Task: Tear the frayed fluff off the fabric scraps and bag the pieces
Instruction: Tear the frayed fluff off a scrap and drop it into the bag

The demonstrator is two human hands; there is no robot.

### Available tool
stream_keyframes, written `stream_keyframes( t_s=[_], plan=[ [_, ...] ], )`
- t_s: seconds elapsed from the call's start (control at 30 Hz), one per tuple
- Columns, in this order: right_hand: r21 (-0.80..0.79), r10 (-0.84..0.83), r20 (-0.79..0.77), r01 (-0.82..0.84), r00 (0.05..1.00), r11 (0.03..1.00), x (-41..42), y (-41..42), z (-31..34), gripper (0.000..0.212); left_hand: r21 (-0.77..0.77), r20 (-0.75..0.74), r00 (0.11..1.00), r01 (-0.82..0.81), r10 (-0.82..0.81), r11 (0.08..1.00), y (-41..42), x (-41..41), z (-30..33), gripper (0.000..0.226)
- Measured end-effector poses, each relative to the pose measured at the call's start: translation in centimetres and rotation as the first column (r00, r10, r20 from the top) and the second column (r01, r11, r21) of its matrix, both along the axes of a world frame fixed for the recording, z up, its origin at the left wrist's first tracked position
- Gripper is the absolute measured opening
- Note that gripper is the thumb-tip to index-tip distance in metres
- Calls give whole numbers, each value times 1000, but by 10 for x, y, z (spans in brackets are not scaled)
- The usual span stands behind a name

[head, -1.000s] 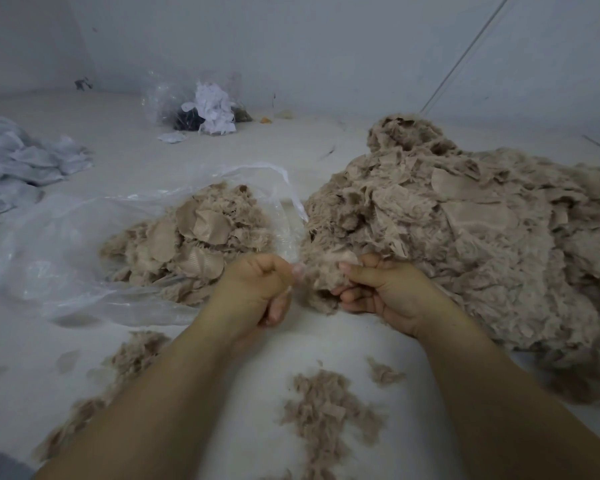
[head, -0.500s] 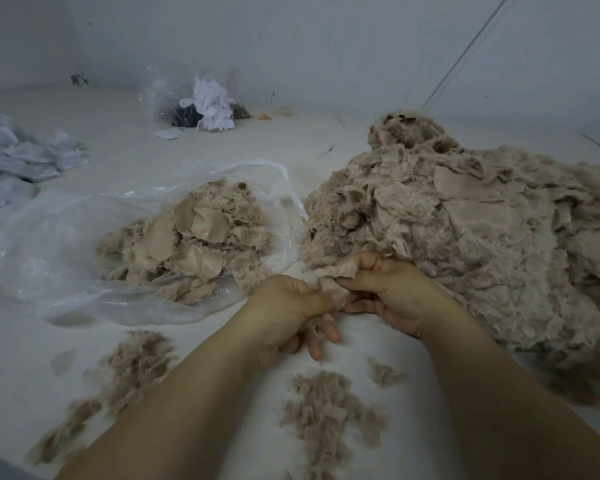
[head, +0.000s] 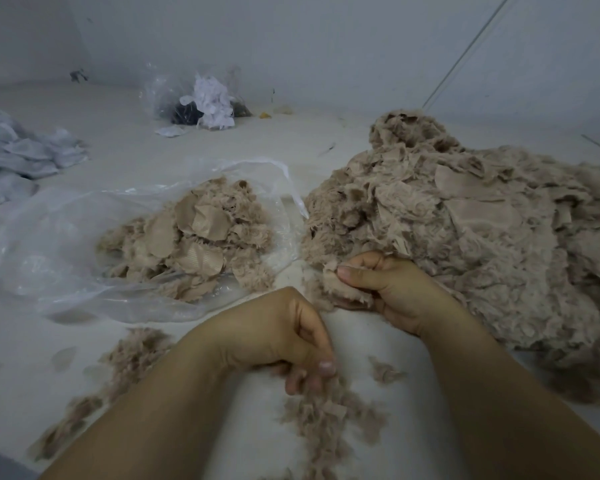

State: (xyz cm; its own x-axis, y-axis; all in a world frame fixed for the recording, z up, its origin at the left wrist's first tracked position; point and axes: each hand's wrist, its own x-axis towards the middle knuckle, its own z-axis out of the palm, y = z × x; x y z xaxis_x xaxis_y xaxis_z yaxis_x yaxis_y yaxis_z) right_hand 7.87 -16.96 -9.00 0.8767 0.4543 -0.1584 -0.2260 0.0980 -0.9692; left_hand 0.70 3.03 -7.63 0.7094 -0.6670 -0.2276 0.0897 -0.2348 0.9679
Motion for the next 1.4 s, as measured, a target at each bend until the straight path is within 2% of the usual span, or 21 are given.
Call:
stream_keyframes(
  t_s=[0.1,0.2,0.27,0.33,0.4,0.47,0.53,0.63,0.77,0.83,0.87,0.93,1.0,1.07,1.17,1.27,1.33,1.4],
  plan=[
    [-20,28,11,-27,1000,999,-1,0,1,13,45,-5,990,141,-141,989,7,1,3,33],
    [-26,22,9,-22,1000,999,-1,0,2,10,-6,33,999,8,-8,1000,9,2,3,12],
    [-15,17,4,-17,1000,1000,0,0,2,13,-41,34,998,-55,57,998,10,2,1,10],
    [-1,18,-3,-18,1000,1000,1,0,2,17,-112,-62,998,-27,20,993,11,2,1,20],
    [-1,18,-9,-18,1000,1000,1,0,2,18,-176,-184,979,60,-92,983,12,1,2,33],
    [1,18,-7,-18,1000,1000,2,-1,2,19,-199,-190,971,108,-146,974,12,1,3,29],
    [11,14,1,-14,1000,1000,2,0,1,15,-164,-113,990,62,-81,984,8,1,4,17],
    [14,11,14,-11,1000,1000,0,0,1,9,-26,71,991,-115,117,993,2,-1,3,6],
    [28,22,11,-22,1000,999,-1,0,2,7,-4,274,886,-387,373,922,-2,-1,7,9],
    [44,27,1,-27,1000,999,-1,-1,2,5,89,330,854,-453,402,887,-6,-2,8,12],
    [50,26,-8,-26,1000,998,-1,-1,2,6,164,326,877,-419,352,893,-10,-5,9,14],
    [44,20,-23,-19,1000,999,0,-1,2,11,267,231,962,-207,146,941,-22,-16,9,15],
    [34,21,-22,-20,1000,999,0,-1,1,12,248,80,996,22,-43,969,-35,-28,11,20],
    [44,30,-10,-29,1000,999,0,-1,2,10,218,62,997,29,-43,975,-41,-29,14,26],
    [73,61,25,-63,998,995,-3,-1,4,12,224,245,964,-157,101,962,-38,-19,11,32],
    [88,75,31,-78,997,993,-3,-1,4,16,146,434,874,-308,219,940,-42,-15,3,31],
    [92,73,21,-75,997,993,-2,0,4,17,67,520,805,-371,285,926,-44,-14,-3,32],
    [88,71,22,-72,997,994,-1,-1,3,18,64,603,755,-366,256,928,-45,-12,-6,30]
  ],
)
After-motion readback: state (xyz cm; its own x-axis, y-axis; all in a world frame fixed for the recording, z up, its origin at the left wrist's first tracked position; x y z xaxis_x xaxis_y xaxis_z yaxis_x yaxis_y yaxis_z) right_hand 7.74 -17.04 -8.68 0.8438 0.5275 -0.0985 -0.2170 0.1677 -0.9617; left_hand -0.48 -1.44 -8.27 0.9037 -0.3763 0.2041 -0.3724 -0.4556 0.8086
